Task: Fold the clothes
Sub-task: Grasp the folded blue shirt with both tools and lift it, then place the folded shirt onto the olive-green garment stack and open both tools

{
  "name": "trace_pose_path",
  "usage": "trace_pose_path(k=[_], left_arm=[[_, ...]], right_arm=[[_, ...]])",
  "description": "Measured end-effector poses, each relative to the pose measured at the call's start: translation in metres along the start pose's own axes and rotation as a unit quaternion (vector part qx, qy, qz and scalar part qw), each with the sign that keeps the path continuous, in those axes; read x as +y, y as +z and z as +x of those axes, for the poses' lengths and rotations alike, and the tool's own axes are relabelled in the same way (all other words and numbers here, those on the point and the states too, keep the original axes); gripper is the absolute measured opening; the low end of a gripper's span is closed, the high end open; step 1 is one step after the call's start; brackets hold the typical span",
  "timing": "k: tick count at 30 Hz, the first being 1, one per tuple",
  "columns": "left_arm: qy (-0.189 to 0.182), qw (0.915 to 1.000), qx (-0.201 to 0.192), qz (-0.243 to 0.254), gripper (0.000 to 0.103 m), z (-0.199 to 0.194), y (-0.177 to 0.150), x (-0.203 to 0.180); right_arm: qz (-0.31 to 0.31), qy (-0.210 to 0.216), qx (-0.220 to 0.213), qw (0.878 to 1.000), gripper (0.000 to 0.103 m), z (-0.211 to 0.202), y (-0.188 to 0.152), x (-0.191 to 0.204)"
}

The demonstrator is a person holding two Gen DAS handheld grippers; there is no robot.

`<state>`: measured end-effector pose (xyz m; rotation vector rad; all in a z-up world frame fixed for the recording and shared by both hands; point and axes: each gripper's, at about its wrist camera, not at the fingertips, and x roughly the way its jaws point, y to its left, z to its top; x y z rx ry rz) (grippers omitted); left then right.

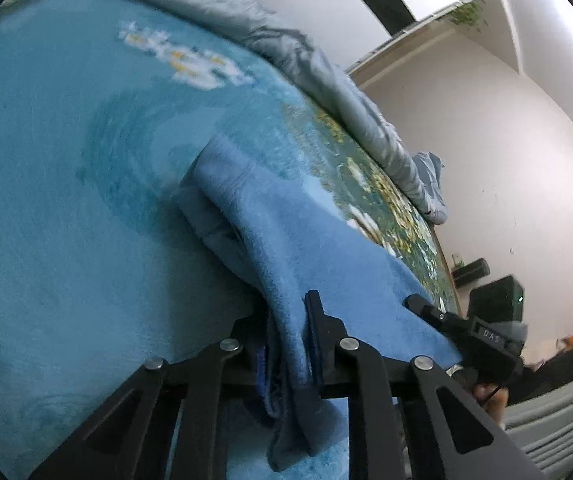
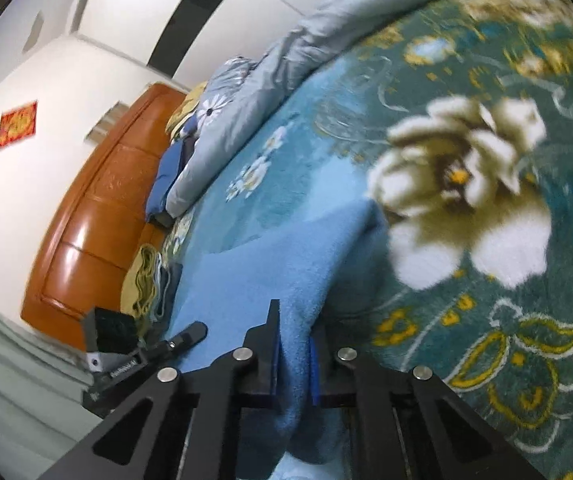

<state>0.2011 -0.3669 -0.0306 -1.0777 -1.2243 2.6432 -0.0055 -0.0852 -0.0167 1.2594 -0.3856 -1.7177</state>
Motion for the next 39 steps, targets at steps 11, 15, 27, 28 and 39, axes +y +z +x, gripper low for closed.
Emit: trace_pose_path(k=[11, 15, 27, 28, 39], left_arm=[[-0.011, 0.9956, -0.087, 0.032, 0.017, -0.131, 0.048, 0.024], [0.026, 0.9921, -0.120, 0.027, 0.017, -0.202, 0.083, 0.063], [0.186, 0.9643, -0.187, 0.026, 0.017, -0.360, 0.166, 0.170], [0.192, 0.9624, -0.190, 0.023, 0.017, -0.367, 0.170, 0.180], [0.191, 0.9598, -0.193, -0.072, 0.017, -0.370, 0.151, 0.301]], right_arm=[[-0.095, 0.033, 0.008, 0.995, 0.012, 0.024, 0.021, 0.125], [-0.129, 0.057, 0.029, 0.990, 0.012, 0.079, 0.033, 0.201], [-0.199, 0.112, 0.084, 0.970, 0.012, 0.261, 0.039, 0.403], [-0.207, 0.113, 0.086, 0.968, 0.012, 0.274, 0.036, 0.414], [-0.194, 0.082, 0.157, 0.965, 0.012, 0.377, -0.015, 0.401]])
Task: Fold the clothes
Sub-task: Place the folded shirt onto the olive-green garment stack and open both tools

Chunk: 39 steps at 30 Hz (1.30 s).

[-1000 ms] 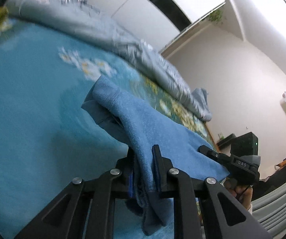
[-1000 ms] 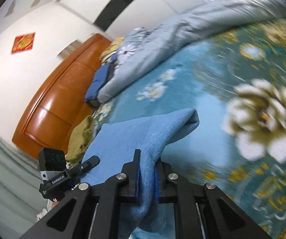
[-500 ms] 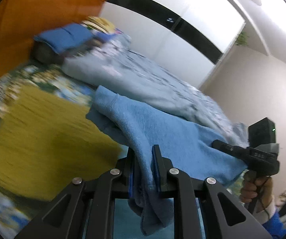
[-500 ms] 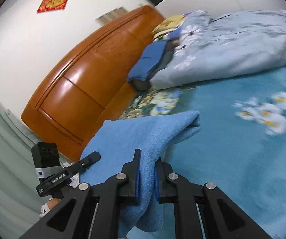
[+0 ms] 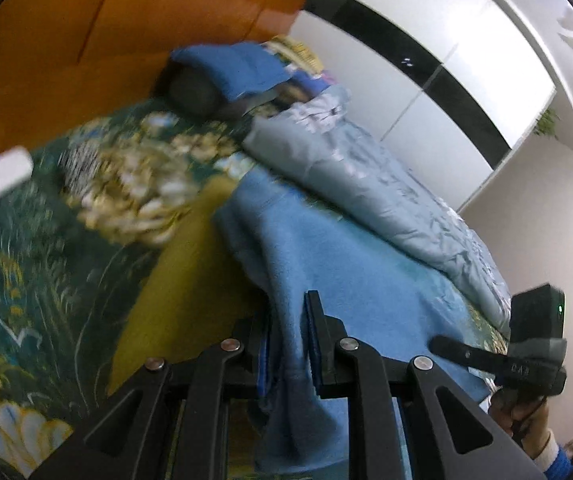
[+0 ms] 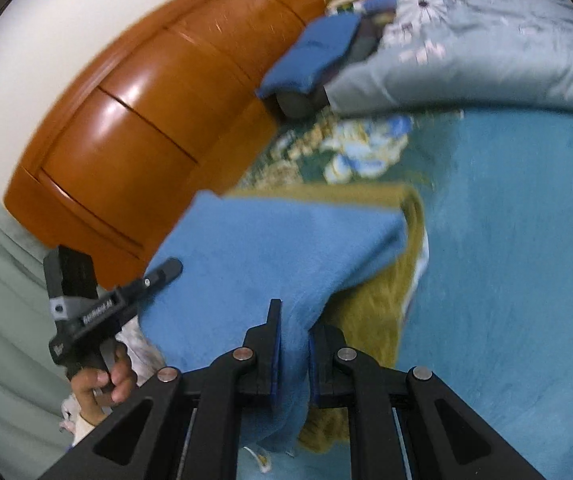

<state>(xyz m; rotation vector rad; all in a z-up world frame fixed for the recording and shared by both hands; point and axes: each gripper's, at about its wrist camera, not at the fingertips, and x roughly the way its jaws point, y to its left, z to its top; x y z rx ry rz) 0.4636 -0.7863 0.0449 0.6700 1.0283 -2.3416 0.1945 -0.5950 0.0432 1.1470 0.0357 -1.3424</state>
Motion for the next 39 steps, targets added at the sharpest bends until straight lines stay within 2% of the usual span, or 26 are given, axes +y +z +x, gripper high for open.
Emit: trace_pose_path(k=[5, 9, 13, 15, 17, 20, 22, 26, 30, 32, 36, 39], left_arm=[[-0.005, 0.9998, 0.002, -0.021, 0.020, 0.008, -0.009, 0.012], [0.018, 0.9998, 0.003, 0.009, 0.021, -0.002, -0.006, -0.004], [0.077, 0.9952, -0.026, 0.054, 0.024, -0.031, 0.001, -0.027], [0.073, 0.9942, -0.039, 0.068, 0.032, -0.040, 0.002, -0.042], [0.069, 0.9932, -0.043, 0.083, 0.036, -0.043, 0.002, -0.055], [0.075, 0.9912, -0.025, 0.107, 0.036, -0.029, -0.003, -0.071], [0.082, 0.9910, -0.005, 0.106, 0.036, -0.014, -0.006, -0.069], [0.097, 0.9911, 0.023, 0.088, 0.035, 0.009, -0.013, -0.056], [0.087, 0.9937, 0.023, 0.067, 0.035, 0.012, -0.016, -0.048], [0.085, 0.9941, 0.021, 0.063, 0.035, 0.008, -0.015, -0.050], [0.118, 0.9900, 0.009, 0.077, 0.036, -0.011, -0.023, -0.064], [0.129, 0.9879, -0.004, 0.086, 0.036, -0.025, -0.039, -0.074]], right_arm=[[0.008, 0.004, 0.009, 1.000, 0.013, 0.011, -0.011, -0.014], [-0.013, -0.007, 0.003, 1.000, 0.017, 0.001, -0.008, -0.003], [-0.049, -0.044, -0.027, 0.997, 0.026, -0.024, 0.002, 0.005], [-0.063, -0.070, -0.054, 0.994, 0.032, -0.037, 0.005, 0.009], [-0.073, -0.075, -0.068, 0.992, 0.032, -0.043, 0.008, 0.015], [-0.093, -0.051, -0.058, 0.993, 0.032, -0.038, 0.004, 0.027], [-0.116, -0.042, -0.051, 0.991, 0.032, -0.034, -0.004, 0.038], [-0.144, -0.056, -0.022, 0.988, 0.032, -0.013, -0.014, 0.044], [-0.146, -0.071, 0.001, 0.987, 0.032, 0.006, -0.020, 0.041], [-0.145, -0.070, -0.001, 0.987, 0.032, 0.005, -0.020, 0.043], [-0.151, -0.063, -0.013, 0.986, 0.032, -0.011, -0.023, 0.053], [-0.161, -0.063, -0.020, 0.985, 0.032, -0.026, -0.031, 0.063]])
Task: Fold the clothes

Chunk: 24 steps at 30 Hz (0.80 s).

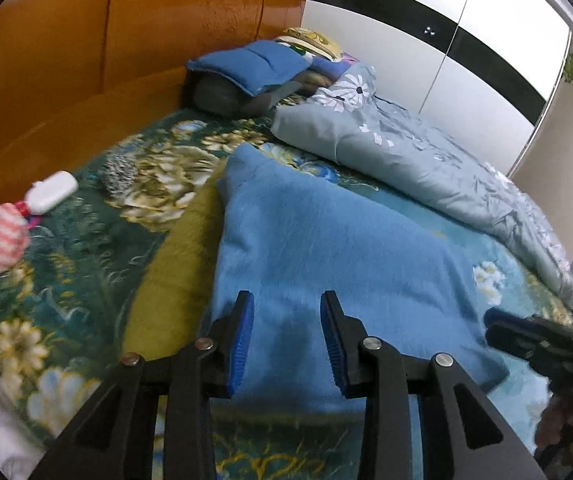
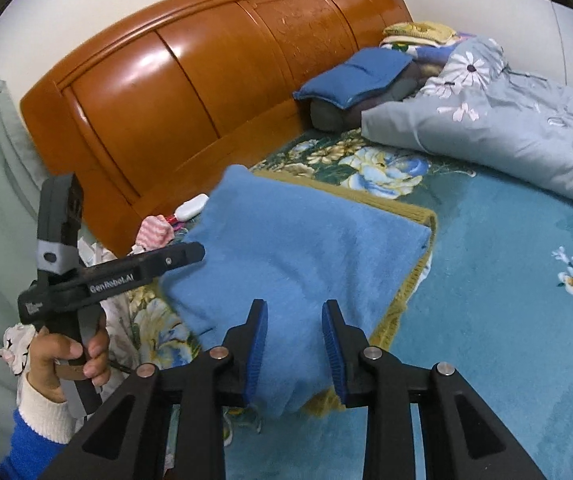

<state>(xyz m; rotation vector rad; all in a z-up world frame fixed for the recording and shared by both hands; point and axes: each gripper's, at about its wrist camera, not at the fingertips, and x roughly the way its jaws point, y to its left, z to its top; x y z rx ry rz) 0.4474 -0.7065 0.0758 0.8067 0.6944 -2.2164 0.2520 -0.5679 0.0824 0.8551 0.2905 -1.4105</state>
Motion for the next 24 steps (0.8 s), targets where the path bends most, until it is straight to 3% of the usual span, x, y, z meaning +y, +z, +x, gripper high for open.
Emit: trace_pose_path(k=[2, 7, 11, 13, 18, 21, 24], left_arm=[[-0.006, 0.9999, -0.008, -0.002, 0.038, -0.010, -0.013, -0.004], [0.020, 0.9993, -0.030, -0.006, 0.050, -0.031, -0.046, -0.016], [0.013, 0.9990, -0.034, -0.024, 0.061, -0.038, -0.065, -0.019], [0.015, 0.9991, -0.033, -0.023, 0.065, -0.040, -0.073, -0.022], [0.027, 0.9989, -0.033, -0.020, 0.075, -0.044, -0.086, -0.023], [0.028, 0.9985, -0.041, -0.023, 0.084, -0.051, -0.093, -0.023], [0.030, 0.9982, -0.049, -0.020, 0.088, -0.059, -0.100, -0.026]], right_arm=[[-0.011, -0.005, -0.003, 1.000, 0.035, -0.010, -0.006, 0.008], [-0.041, -0.026, 0.003, 0.999, 0.048, -0.023, -0.035, 0.029], [-0.039, -0.037, 0.013, 0.998, 0.055, -0.026, -0.059, 0.035], [-0.044, -0.040, 0.019, 0.998, 0.064, -0.026, -0.067, 0.038], [-0.059, -0.056, 0.033, 0.996, 0.066, -0.028, -0.084, 0.041], [-0.058, -0.060, 0.026, 0.996, 0.079, -0.034, -0.089, 0.043], [-0.058, -0.062, 0.021, 0.996, 0.083, -0.041, -0.094, 0.046]])
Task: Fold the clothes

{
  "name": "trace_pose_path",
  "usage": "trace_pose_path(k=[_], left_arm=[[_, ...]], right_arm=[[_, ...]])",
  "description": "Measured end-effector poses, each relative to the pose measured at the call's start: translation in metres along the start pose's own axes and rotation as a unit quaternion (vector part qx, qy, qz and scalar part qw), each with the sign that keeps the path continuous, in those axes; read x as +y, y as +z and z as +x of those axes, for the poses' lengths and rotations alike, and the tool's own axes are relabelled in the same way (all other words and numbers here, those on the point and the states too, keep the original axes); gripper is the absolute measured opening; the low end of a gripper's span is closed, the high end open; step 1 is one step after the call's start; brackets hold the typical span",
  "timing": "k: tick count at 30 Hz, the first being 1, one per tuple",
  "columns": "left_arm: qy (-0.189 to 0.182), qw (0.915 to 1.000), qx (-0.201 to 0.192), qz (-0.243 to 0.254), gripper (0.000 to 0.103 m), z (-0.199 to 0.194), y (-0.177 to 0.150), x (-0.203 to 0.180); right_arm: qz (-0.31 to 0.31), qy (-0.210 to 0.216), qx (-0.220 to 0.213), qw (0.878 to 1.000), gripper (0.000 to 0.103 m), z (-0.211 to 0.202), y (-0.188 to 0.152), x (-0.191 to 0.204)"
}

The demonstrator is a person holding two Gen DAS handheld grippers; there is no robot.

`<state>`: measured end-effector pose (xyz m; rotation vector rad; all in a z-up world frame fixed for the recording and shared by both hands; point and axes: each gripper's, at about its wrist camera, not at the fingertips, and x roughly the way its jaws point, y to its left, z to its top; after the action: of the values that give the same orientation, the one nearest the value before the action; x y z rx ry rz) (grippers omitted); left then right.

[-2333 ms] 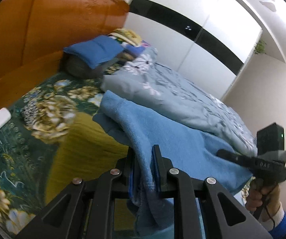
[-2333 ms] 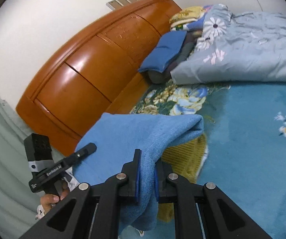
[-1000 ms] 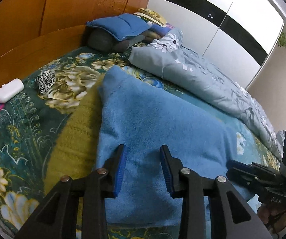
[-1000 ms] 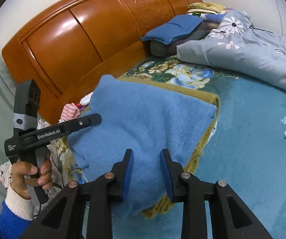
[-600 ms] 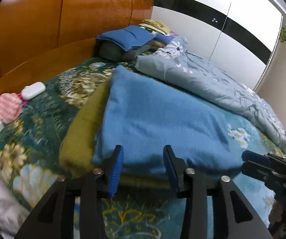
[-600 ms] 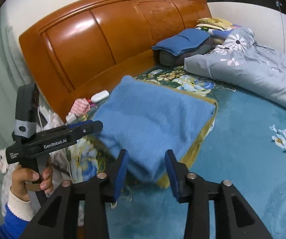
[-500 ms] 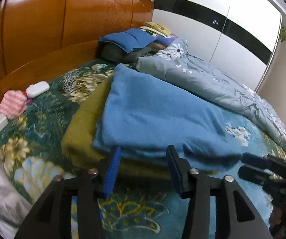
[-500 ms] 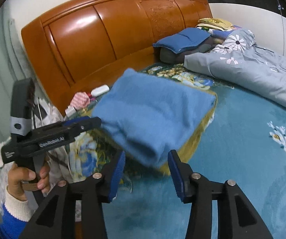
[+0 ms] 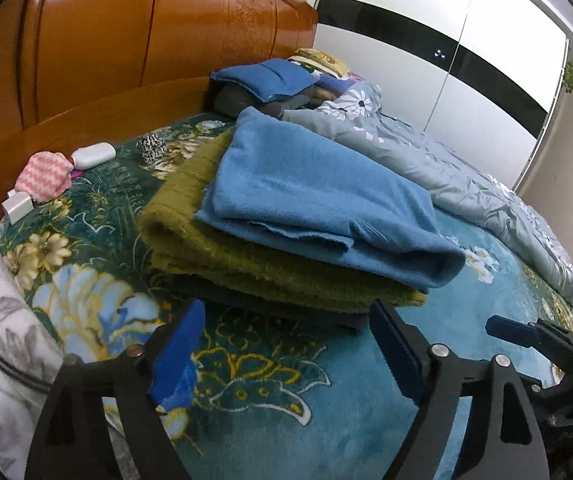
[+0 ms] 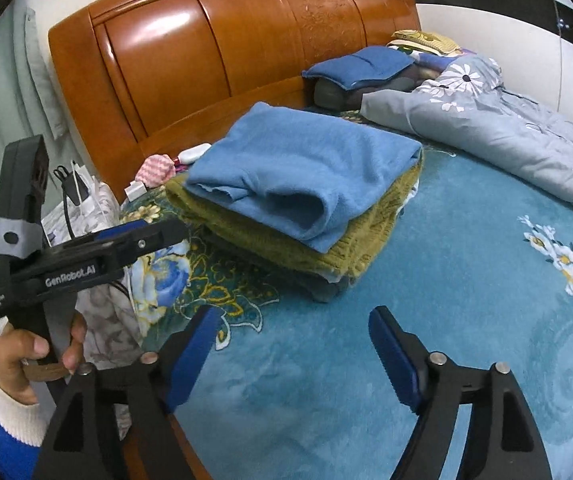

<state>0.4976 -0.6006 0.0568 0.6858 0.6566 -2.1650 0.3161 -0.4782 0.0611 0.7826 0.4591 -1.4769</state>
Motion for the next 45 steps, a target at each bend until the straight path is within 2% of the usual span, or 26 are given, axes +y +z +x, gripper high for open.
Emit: trace_pose_path(k=[5, 11, 16, 25, 32, 40, 45], left_arm=[[-0.004, 0.9999, -0.006, -0.009, 0.095, -0.008, -0.008, -0.001], [0.003, 0.9993, -0.023, -0.028, 0.096, -0.019, -0.020, 0.001], [0.017, 0.9987, -0.048, -0.004, 0.096, -0.033, -0.030, -0.010], [0.087, 0.9945, -0.057, 0.016, 0.096, -0.055, -0.056, -0.028], [0.082, 0.9947, -0.061, -0.004, 0.096, -0.072, -0.069, -0.035], [0.111, 0.9931, -0.036, -0.001, 0.096, -0.085, -0.083, -0.048], [0.119, 0.9921, -0.038, 0.011, 0.096, -0.094, -0.088, -0.052]], right_arm=[[-0.008, -0.010, -0.006, 1.000, 0.089, -0.008, -0.005, 0.006], [-0.011, -0.027, -0.020, 0.999, 0.103, -0.022, -0.012, 0.014], [-0.011, -0.038, -0.026, 0.999, 0.103, -0.034, -0.018, 0.018], [-0.022, -0.073, -0.035, 0.996, 0.103, -0.055, -0.036, 0.028], [-0.014, -0.080, -0.039, 0.996, 0.103, -0.071, -0.051, 0.032], [-0.015, -0.087, -0.036, 0.995, 0.103, -0.087, -0.065, 0.040], [-0.018, -0.087, -0.033, 0.996, 0.103, -0.092, -0.068, 0.043]])
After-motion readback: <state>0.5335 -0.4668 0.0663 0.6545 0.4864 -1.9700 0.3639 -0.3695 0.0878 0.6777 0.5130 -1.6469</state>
